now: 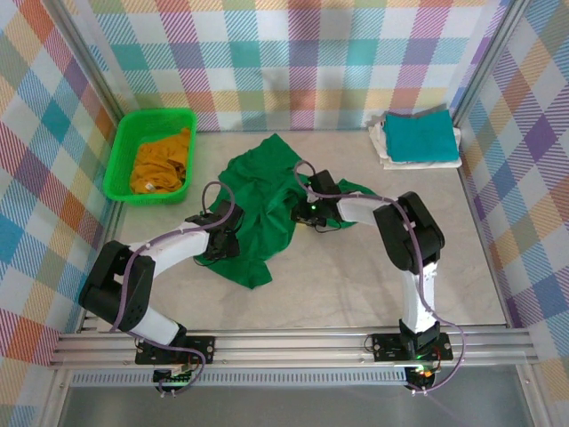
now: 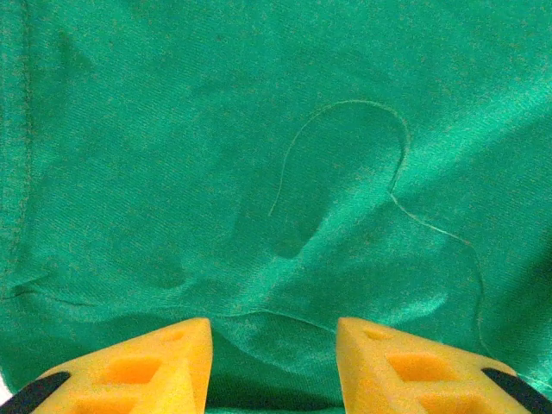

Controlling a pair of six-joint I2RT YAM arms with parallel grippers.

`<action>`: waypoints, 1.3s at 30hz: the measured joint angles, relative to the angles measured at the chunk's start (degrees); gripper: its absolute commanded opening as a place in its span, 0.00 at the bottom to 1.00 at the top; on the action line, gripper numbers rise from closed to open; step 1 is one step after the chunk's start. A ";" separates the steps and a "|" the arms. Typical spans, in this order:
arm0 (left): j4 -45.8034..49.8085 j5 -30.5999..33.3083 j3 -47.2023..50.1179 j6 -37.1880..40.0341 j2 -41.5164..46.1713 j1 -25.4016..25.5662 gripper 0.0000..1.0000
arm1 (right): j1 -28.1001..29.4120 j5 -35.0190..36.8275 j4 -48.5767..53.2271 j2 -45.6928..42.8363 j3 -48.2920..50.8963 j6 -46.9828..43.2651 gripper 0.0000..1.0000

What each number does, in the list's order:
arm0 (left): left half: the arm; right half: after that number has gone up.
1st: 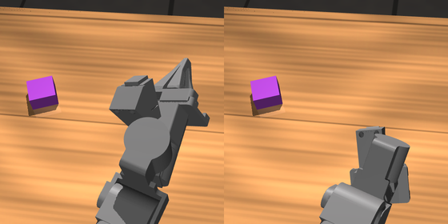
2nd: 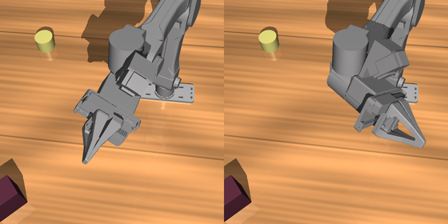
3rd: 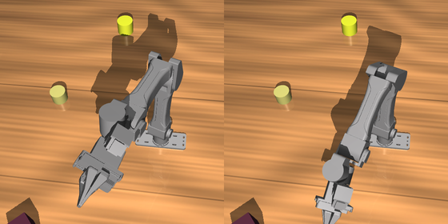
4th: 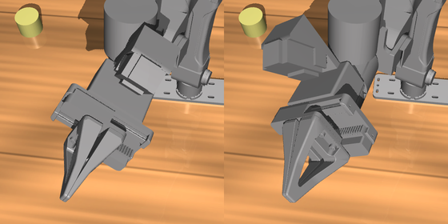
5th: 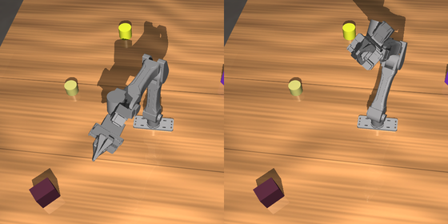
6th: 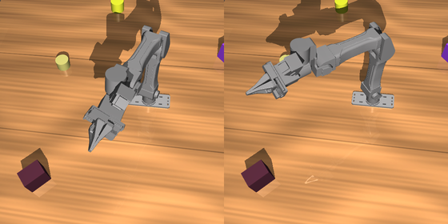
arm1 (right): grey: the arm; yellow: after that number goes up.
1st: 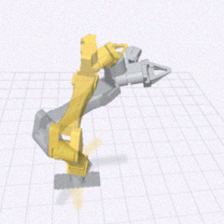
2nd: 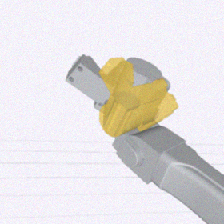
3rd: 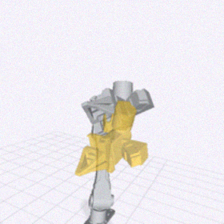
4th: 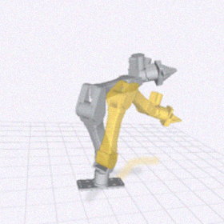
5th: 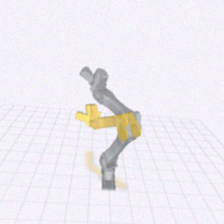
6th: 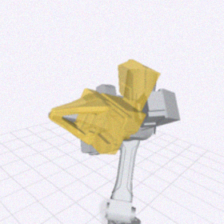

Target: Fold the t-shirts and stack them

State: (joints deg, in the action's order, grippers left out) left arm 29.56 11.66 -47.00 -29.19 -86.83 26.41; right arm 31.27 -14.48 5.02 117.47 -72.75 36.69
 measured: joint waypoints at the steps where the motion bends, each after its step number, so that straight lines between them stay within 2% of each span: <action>1: -0.02 0.02 0.00 0.00 0.00 0.00 0.42 | 0.24 0.46 0.28 0.66 -1.31 -0.11 0.14; 5: -0.04 0.04 0.11 0.00 0.00 0.00 0.42 | 0.90 1.25 1.44 2.49 -3.67 -0.68 0.01; 14: -0.15 1.20 1.36 -0.39 0.07 -0.11 0.42 | 1.60 2.05 4.66 1.36 -2.84 -0.22 0.00; 20: -0.15 1.99 1.36 -0.42 0.26 -0.11 0.42 | 3.28 1.66 9.68 -4.48 3.50 -0.13 0.00; 28: 0.31 3.06 0.96 -0.39 0.39 -0.11 0.41 | 8.22 -0.17 18.40 -12.26 11.23 0.37 0.00; 39: 2.01 3.02 -0.09 -0.33 0.50 -0.68 0.41 | 9.22 1.51 33.64 -31.87 18.78 1.95 0.00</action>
State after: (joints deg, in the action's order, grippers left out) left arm 31.57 14.68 -47.09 -29.52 -86.32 25.74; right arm 40.49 -12.97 38.65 85.60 -53.98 38.63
